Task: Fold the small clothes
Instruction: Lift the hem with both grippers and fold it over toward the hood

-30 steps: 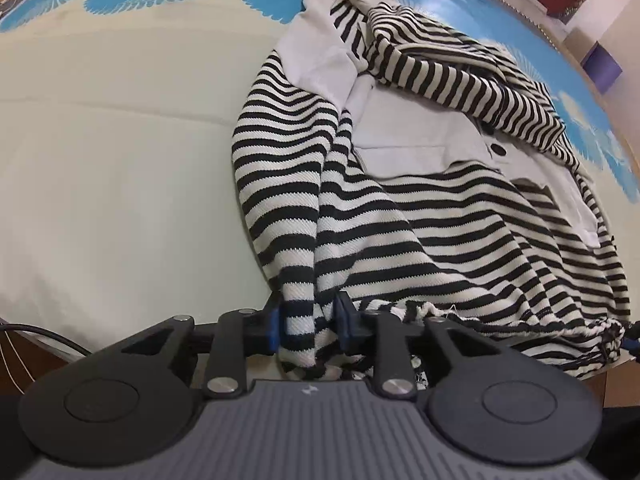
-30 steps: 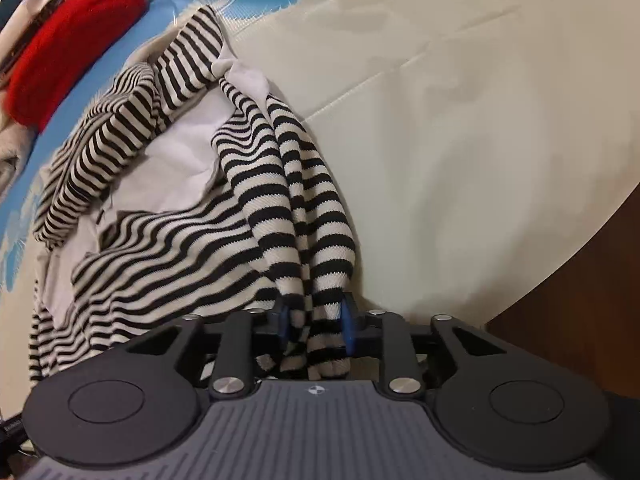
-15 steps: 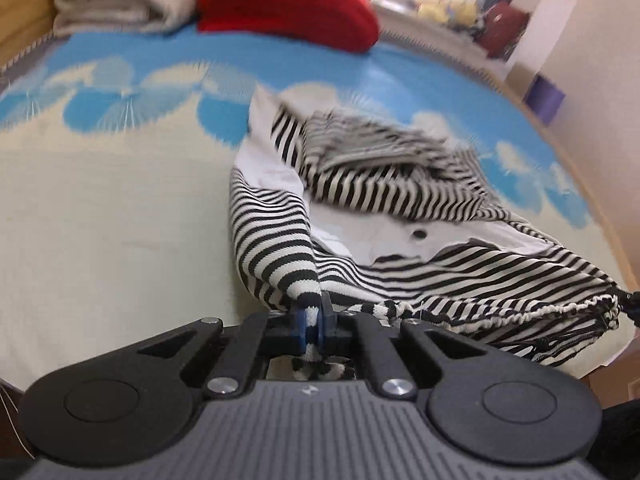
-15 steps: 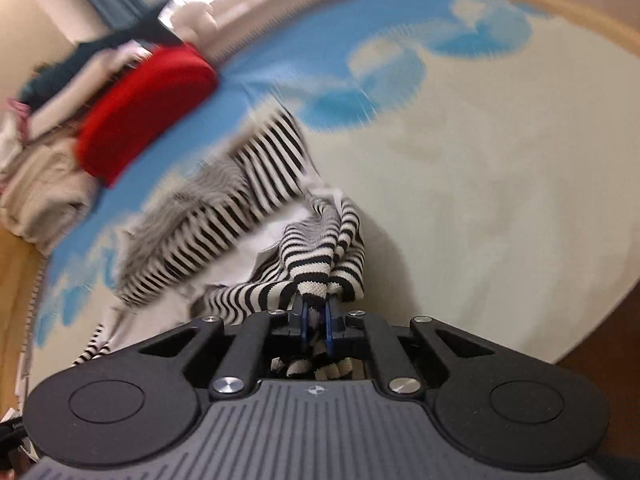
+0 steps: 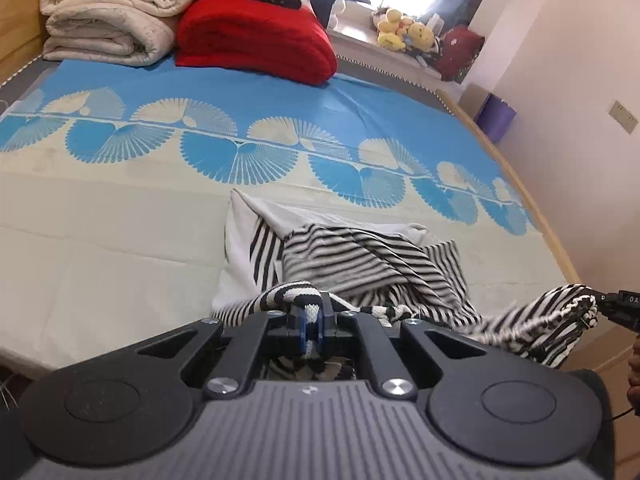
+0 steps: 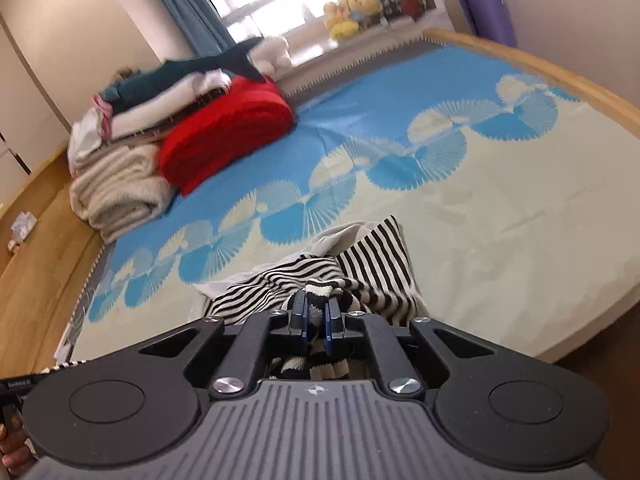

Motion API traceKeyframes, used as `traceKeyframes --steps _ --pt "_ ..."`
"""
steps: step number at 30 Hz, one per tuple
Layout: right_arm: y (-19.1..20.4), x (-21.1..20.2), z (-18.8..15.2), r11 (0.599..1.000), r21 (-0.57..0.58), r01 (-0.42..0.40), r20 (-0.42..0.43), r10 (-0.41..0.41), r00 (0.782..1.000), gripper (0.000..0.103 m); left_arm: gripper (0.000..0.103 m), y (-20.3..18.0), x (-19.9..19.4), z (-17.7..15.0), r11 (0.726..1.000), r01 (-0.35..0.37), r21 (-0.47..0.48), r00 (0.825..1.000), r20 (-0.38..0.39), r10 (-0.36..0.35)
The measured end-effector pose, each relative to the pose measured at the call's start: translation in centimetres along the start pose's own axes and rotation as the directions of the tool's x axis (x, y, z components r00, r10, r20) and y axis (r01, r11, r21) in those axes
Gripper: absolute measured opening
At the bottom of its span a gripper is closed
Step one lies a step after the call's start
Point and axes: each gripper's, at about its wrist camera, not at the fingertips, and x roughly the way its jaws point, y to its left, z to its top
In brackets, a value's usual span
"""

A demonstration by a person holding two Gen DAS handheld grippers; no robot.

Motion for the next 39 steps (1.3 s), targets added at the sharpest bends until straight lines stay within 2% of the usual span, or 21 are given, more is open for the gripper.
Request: traceKeyframes --steps 4,10,13,14,16,17,18,20,21,23,25,27,29,30,32,35,36,37,39 --pt "-0.6 5.5 1.9 0.999 0.006 0.044 -0.065 -0.043 0.997 0.007 0.005 1.0 7.3 3.3 0.999 -0.035 0.02 0.998 -0.054 0.036" --pt "-1.1 17.8 5.9 0.995 0.021 0.097 -0.13 -0.094 0.987 0.007 0.006 6.1 20.1 8.5 0.994 -0.042 -0.105 0.985 -0.17 0.024" --pt "-1.4 23.8 7.2 0.993 0.042 0.115 -0.18 -0.106 0.978 0.007 0.012 8.8 24.2 9.1 0.987 -0.031 -0.157 0.979 -0.205 -0.002" --pt "-1.6 25.5 7.4 0.992 0.042 0.122 -0.193 -0.112 0.975 0.009 0.012 9.7 24.9 9.0 0.979 -0.027 -0.202 0.975 -0.223 -0.019" --pt "-2.2 28.1 7.3 0.991 0.048 0.124 -0.206 -0.111 0.972 0.013 0.014 11.3 25.8 9.3 0.943 -0.024 -0.332 0.965 -0.254 -0.065" --pt "-2.7 28.8 7.1 0.989 0.058 0.134 -0.198 -0.12 0.973 0.019 0.022 11.7 25.7 9.7 0.932 0.0 -0.363 0.968 -0.233 -0.091" --pt "-3.3 29.1 6.8 0.988 0.079 0.135 -0.176 -0.119 0.977 0.022 0.026 11.8 25.3 10.2 0.927 0.019 -0.374 0.974 -0.203 -0.102" --pt "-4.1 29.5 6.9 0.984 0.118 0.135 -0.184 -0.112 0.976 0.023 0.037 11.8 24.2 11.0 0.927 0.036 -0.374 0.987 -0.134 -0.093" --pt "-4.3 29.3 7.2 0.985 0.131 0.114 -0.164 -0.092 0.982 0.023 0.037 11.6 23.8 11.2 0.929 0.04 -0.368 0.989 -0.118 -0.09" --pt "-4.1 28.4 7.7 0.989 0.114 0.09 -0.103 -0.079 0.992 0.027 0.038 11.0 23.0 11.5 0.945 0.061 -0.323 0.991 -0.096 -0.097" --pt "-3.9 27.4 7.9 0.995 0.082 0.061 -0.062 -0.056 0.996 0.029 0.044 9.6 22.5 11.5 0.97 0.076 -0.231 0.991 -0.092 -0.1" --pt "-3.7 27.1 7.6 0.999 0.041 0.019 -0.078 -0.016 0.997 0.03 0.052 8.1 22.8 11.0 0.991 0.058 -0.123 0.989 -0.13 -0.074" --pt "-3.2 27.1 7.0 0.999 -0.049 0.009 -0.114 -0.015 0.993 0.034 0.06 6.7 23.0 10.2 0.999 0.045 -0.011 0.986 -0.163 -0.046" --pt "-2.8 27.1 6.6 0.995 -0.101 0.008 -0.131 -0.021 0.991 0.038 0.061 6.1 23.2 9.7 0.998 0.041 0.043 0.984 -0.173 -0.033" --pt "-2.3 27.4 5.5 0.982 -0.19 0.009 -0.162 -0.041 0.986 0.038 0.064 4.9 23.8 8.6 0.989 0.019 0.149 0.981 -0.194 0.01" --pt "-1.6 27.7 4.1 0.953 -0.304 0.006 -0.183 -0.064 0.981 0.04 0.068 4.3 24.8 7.1 0.97 -0.008 0.244 0.978 -0.2 0.059" --pt "-1.4 27.9 3.7 0.941 -0.339 0.004 -0.192 -0.074 0.979 0.043 0.069 3.9 25.4 6.7 0.96 -0.037 0.277 0.976 -0.198 0.095" --pt "-1.2 28.0 3.3 0.927 -0.376 0.011 -0.194 -0.091 0.977 0.045 0.069 3.7 25.9 6.4 0.952 -0.061 0.3 0.974 -0.19 0.123" --pt "-0.2 28.3 2.3 0.871 -0.489 0.057 -0.143 -0.145 0.979 0.049 0.069 3.3 26.9 6.0 0.941 -0.083 0.328 0.972 -0.181 0.149"
